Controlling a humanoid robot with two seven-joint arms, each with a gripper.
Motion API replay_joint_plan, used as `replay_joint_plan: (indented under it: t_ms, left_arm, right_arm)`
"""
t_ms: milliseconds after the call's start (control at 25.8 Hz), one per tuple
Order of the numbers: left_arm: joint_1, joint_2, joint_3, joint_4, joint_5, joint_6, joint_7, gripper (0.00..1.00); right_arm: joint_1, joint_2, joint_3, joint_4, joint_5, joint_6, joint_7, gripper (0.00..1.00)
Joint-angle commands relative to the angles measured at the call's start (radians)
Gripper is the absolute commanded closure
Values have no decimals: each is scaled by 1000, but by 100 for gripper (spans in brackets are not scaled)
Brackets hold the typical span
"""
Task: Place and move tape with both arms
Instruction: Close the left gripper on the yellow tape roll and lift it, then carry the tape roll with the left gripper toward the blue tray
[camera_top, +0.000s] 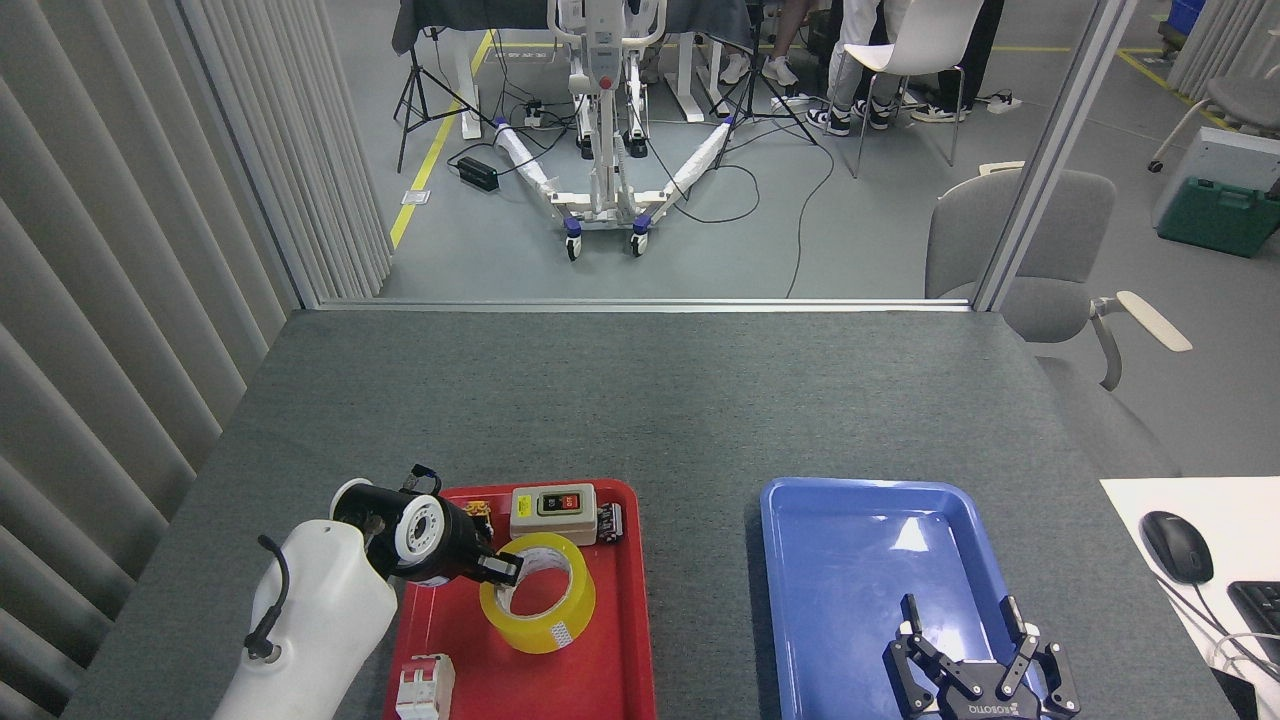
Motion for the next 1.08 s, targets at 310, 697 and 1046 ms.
replay_joint_plan:
  t_ms: [310,697,1046]
  left_arm:
    - [33,-123,13,-48,585,-646,399,100]
    - [31,-269,-6,181,735,-646,408,100]
    - [31,-272,-4,204,735,-646,408,100]
  right_arm:
    - [0,-12,9,0,0,-2,-17,0]
    - [25,-138,-25,-32,28,-488,-207,0]
    - [38,-276,-126,-103,-86,-772,-292,0]
